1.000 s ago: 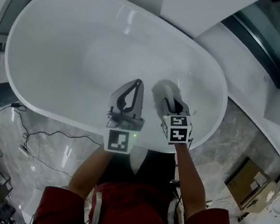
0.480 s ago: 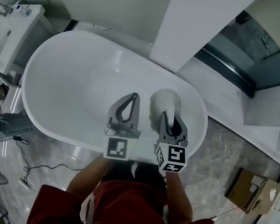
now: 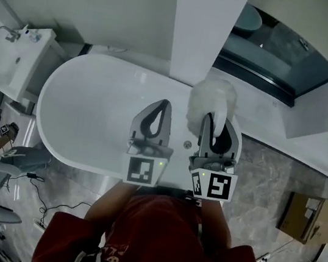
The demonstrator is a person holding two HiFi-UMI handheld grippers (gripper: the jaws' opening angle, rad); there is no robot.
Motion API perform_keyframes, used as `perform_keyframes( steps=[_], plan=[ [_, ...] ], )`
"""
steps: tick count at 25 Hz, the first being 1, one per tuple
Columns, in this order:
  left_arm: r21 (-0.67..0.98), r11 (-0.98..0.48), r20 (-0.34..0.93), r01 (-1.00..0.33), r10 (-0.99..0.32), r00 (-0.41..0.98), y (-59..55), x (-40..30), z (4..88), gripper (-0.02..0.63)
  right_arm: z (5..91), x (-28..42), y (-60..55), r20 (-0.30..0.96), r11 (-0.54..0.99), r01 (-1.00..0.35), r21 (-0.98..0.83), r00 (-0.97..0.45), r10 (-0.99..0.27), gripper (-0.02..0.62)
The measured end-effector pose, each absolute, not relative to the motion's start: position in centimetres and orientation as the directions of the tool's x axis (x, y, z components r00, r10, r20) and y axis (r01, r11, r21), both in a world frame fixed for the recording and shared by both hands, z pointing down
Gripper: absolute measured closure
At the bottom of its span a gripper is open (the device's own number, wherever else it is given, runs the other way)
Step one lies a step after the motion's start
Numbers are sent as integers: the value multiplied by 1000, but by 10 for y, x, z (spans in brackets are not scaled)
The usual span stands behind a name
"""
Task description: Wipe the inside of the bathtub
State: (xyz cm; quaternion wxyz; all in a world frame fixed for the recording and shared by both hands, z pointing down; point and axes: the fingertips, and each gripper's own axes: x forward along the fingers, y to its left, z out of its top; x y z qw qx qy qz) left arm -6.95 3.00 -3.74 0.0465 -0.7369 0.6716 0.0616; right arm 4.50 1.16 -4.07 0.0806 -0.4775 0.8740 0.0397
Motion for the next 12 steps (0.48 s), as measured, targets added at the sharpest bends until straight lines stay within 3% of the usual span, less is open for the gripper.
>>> perform_keyframes(
  steps=[4,12],
  plan=[
    [-17,-87,-176,-996,-980,89,33,-49,-47,591,-64,62,17,-239,530,-847,34,-522,-819,503],
    [-51,-75,-186,-996,-979,84,39,-35,-50,591,-64,78,13,-231,507,-861,25,-499,-835,503]
  ],
)
